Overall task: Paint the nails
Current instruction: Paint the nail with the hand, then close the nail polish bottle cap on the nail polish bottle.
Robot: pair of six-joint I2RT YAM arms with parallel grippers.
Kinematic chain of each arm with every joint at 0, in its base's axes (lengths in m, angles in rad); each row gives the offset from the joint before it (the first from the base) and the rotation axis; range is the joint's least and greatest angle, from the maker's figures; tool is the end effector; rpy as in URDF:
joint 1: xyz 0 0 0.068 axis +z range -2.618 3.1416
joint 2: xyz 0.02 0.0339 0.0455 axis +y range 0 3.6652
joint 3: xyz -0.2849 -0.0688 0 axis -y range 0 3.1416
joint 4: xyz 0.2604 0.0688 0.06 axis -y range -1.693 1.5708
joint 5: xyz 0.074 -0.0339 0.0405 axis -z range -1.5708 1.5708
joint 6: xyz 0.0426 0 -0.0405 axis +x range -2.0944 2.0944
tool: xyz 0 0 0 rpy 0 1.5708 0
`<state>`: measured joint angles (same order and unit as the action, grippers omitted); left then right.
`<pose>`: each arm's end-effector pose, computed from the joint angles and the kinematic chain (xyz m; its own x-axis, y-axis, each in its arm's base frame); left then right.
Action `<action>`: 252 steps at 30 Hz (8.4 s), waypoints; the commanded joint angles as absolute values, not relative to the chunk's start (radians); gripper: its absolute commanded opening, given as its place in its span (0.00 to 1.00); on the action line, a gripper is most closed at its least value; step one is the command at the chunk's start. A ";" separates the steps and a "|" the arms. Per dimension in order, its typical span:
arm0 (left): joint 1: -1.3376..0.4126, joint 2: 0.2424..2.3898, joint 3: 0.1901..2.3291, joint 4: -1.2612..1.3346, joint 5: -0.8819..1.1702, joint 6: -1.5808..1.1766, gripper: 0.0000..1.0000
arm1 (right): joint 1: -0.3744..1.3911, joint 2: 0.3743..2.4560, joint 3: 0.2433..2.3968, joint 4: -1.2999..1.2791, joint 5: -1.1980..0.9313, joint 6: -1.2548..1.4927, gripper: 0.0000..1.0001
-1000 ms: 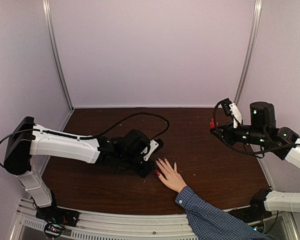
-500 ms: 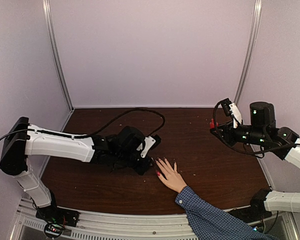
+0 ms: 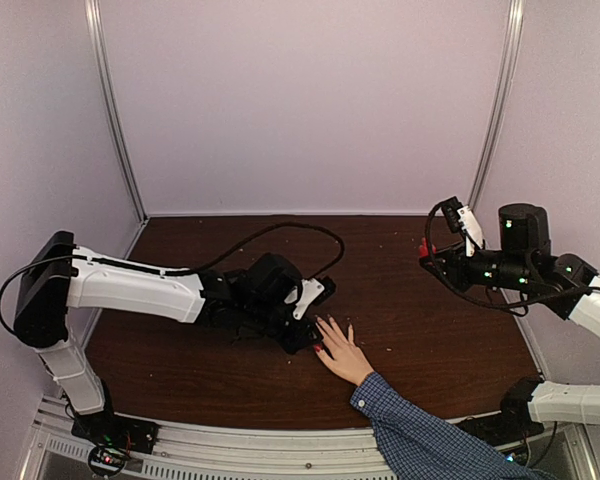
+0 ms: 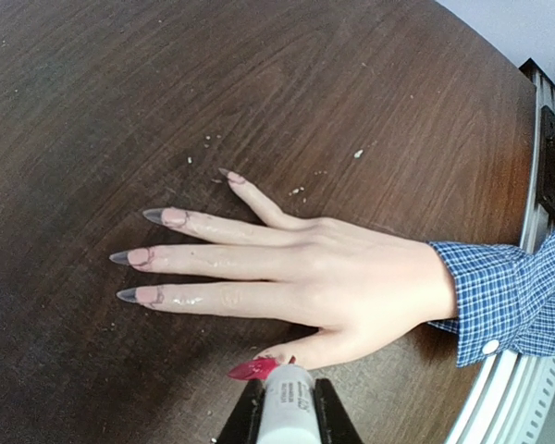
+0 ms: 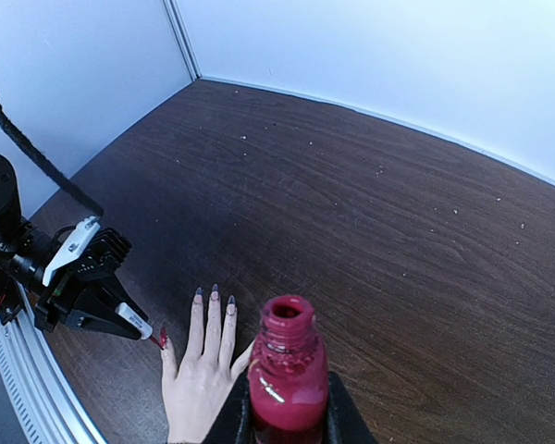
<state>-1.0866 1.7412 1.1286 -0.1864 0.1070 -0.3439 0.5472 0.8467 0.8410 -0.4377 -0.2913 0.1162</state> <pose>0.1808 -0.3535 0.2102 -0.6225 0.4633 -0.6308 0.7486 0.5875 -0.3072 0.1608 0.1123 0.3362 -0.4474 -0.1425 -0.8829 -0.6726 0.7043 0.2271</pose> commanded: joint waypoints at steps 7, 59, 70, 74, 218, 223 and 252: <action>-1.080 1.741 1.147 -0.181 0.078 -0.350 0.00 | 0.540 0.849 0.844 -0.426 -0.287 0.117 0.00; -1.042 1.697 1.090 -0.114 0.220 -0.295 0.00 | 0.540 0.855 0.844 -0.423 -0.297 0.117 0.00; -1.040 1.721 1.105 -0.138 0.165 -0.311 0.00 | 0.539 0.855 0.844 -0.425 -0.294 0.117 0.00; -1.036 1.723 1.108 -0.150 0.133 -0.316 0.00 | 0.539 0.855 0.844 -0.425 -0.292 0.117 0.00; -1.152 1.420 1.256 -0.164 0.359 -0.151 0.00 | 1.105 1.067 0.988 -0.451 -0.267 -0.257 0.00; -1.153 1.427 1.250 -0.149 0.370 -0.147 0.00 | 1.106 1.075 0.997 -0.443 -0.267 -0.256 0.00; -1.184 1.502 1.241 -0.179 0.351 -0.096 0.00 | 1.109 1.063 1.014 -0.349 -0.344 -0.260 0.00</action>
<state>-1.1656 1.4593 1.2377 -0.1818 0.3546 -0.1337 1.1000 1.0904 0.9905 -0.4614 -0.2916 -0.2584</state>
